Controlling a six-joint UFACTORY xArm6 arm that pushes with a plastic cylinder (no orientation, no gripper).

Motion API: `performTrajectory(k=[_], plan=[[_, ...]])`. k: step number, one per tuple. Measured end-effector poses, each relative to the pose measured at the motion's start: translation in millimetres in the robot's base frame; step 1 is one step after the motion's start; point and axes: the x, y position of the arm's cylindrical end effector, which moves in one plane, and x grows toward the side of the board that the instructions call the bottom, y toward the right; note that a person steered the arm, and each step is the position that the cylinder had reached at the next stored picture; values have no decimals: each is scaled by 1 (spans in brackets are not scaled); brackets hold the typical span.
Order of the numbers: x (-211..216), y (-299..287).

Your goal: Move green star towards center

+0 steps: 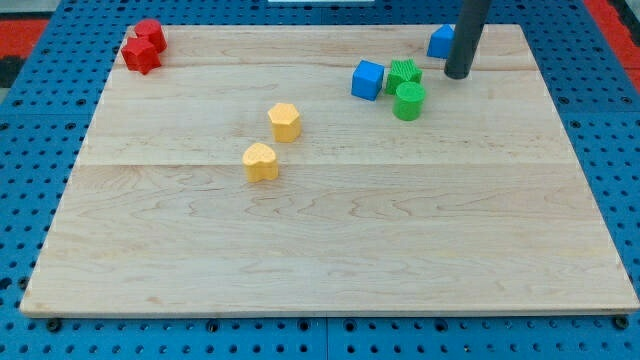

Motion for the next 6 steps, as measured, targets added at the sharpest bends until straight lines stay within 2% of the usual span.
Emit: performTrajectory(k=[1,2,3,4,6], plan=[[-24,-26],[-8,-59],[58,-63],[97,-78],[62,-145]])
